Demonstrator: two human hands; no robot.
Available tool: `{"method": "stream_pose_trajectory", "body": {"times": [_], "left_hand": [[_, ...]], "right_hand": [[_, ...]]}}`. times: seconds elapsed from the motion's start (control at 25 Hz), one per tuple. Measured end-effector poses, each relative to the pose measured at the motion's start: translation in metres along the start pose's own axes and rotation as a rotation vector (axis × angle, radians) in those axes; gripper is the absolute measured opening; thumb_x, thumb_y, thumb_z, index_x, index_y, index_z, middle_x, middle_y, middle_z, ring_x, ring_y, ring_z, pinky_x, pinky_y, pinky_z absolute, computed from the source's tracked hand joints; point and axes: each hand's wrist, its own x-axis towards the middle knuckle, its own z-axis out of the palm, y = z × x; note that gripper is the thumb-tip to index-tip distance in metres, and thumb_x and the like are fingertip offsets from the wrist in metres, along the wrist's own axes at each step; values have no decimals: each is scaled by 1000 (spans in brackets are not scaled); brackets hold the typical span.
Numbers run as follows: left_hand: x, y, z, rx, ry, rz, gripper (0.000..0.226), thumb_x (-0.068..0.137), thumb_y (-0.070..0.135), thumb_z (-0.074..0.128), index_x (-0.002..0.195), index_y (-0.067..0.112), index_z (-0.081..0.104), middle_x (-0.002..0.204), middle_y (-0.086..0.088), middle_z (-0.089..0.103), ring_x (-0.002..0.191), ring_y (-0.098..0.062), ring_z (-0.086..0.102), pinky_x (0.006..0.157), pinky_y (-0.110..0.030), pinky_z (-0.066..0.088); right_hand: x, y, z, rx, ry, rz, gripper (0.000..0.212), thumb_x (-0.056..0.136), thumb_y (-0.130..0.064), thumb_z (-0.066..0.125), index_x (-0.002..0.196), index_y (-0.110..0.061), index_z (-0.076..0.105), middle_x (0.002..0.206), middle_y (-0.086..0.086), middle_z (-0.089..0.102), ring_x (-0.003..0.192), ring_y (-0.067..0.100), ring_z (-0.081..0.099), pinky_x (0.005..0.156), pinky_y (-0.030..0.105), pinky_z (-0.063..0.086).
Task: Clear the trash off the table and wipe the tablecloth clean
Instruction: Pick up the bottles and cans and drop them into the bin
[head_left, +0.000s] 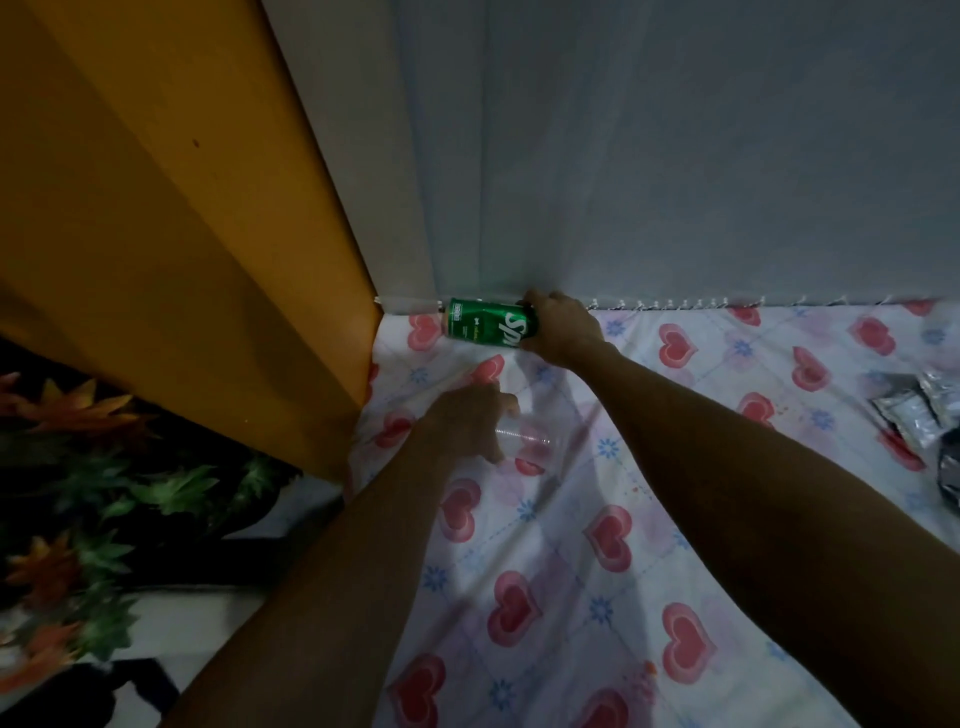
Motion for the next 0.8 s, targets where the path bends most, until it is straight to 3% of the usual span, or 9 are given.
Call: {"method": "stream_pose_trajectory", "body": {"times": [0.16,0.44,0.6,0.8], "left_hand": [[-24,16,2,-13,48,-78,73,68,41,85,134,27,57,131,-1,61,116,-22,60,92,-35,49],[-113,115,14,-126,144,-158,86,66,38,92,142,21,54,134,-6,60,120,-27,59,99,-40,51],[-177,183,54,-229,220,-231,79,64,38,94,133,23,58,129,-7,62,111,-27,63,97,-43,53],[-254,247,121,-301,196,-284,77,67,35,94,133,19,59,127,-6,63,106,-23,61,97,-40,53]], "right_hand": [[-40,14,-24,-11,48,-1,49,81,-31,78,120,-16,53,107,15,60,96,32,61,83,49,58],[-174,61,-68,-72,116,-29,49,82,-31,78,122,-17,53,110,10,63,94,27,64,80,41,58],[-280,85,-72,-114,133,-77,50,83,-36,76,124,-19,52,109,9,62,92,23,61,79,41,59],[-400,119,-54,-101,76,-81,52,83,-35,77,125,-17,51,109,11,62,87,23,64,75,42,60]]}}
